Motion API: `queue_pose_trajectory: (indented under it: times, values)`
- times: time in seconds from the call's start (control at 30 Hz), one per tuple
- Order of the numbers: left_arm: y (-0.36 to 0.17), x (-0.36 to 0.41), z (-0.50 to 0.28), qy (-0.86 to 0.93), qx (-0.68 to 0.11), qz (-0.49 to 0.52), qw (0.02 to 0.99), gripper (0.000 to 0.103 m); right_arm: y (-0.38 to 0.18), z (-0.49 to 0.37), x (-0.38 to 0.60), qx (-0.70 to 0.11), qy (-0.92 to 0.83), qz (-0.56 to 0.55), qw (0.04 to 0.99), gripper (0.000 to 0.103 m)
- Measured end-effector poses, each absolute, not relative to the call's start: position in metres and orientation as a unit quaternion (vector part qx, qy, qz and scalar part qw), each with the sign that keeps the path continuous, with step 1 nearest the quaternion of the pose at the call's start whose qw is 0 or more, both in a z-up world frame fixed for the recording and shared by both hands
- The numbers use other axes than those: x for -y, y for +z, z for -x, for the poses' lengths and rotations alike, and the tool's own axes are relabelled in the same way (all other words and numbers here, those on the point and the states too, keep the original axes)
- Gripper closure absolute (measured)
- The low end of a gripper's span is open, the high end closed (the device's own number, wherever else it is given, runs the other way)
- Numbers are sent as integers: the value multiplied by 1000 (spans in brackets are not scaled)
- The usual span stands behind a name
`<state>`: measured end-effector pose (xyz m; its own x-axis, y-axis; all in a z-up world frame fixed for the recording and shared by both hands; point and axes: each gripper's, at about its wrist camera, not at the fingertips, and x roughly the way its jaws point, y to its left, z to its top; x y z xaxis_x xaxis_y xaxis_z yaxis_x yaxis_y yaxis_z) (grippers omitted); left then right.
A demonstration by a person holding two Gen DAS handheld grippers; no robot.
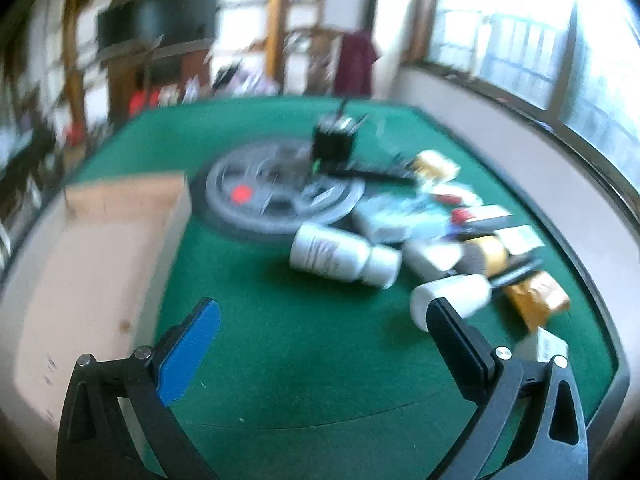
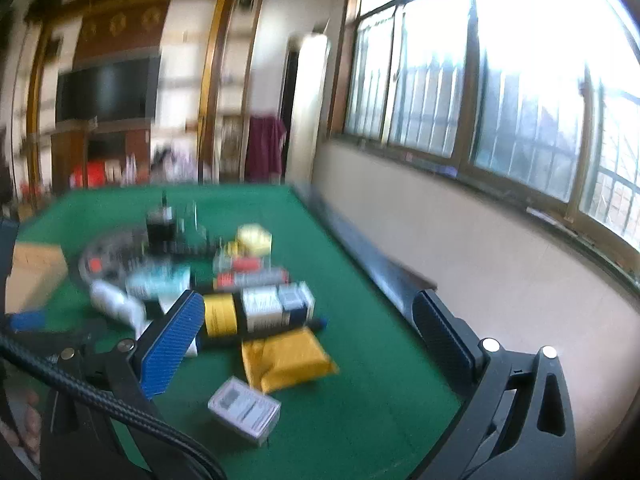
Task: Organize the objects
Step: 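Grasp the white pill bottle with the left gripper while the right grasps the barcode box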
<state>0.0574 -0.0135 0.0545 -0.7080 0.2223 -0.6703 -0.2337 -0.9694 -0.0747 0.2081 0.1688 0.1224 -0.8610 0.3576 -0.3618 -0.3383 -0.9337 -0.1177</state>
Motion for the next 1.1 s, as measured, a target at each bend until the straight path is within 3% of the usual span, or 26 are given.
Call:
queue_pose_trajectory:
  times: [0.17,0.4,0.47,0.6,0.87,0.97,1.03,1.1]
  values:
    - [68,-1,-64,912,-49,357,195,2,107,-186,-198,-17,952,261,157,0]
    - [51,-66,-63,890,-194,338,236,3,83,-185,-245,-123,938,301,122,0]
    - [48,-77,-55,884,-210,338,245,6,80,-186,-256,-151,933,308,106,0]
    - [40,-94,-41,863,-231,358,270,28,77,-189,-273,-193,924,318,91,0]
    - [26,-109,-35,832,-268,379,304,29,73,-184,-281,-226,913,334,56,0]
    - [16,-114,-33,817,-274,398,315,43,71,-181,-275,-225,912,340,44,0]
    - [17,-113,-32,814,-250,413,323,60,71,-179,-271,-222,912,342,36,0]
    - [16,-108,-29,810,-220,430,332,69,72,-178,-267,-215,914,343,27,0]
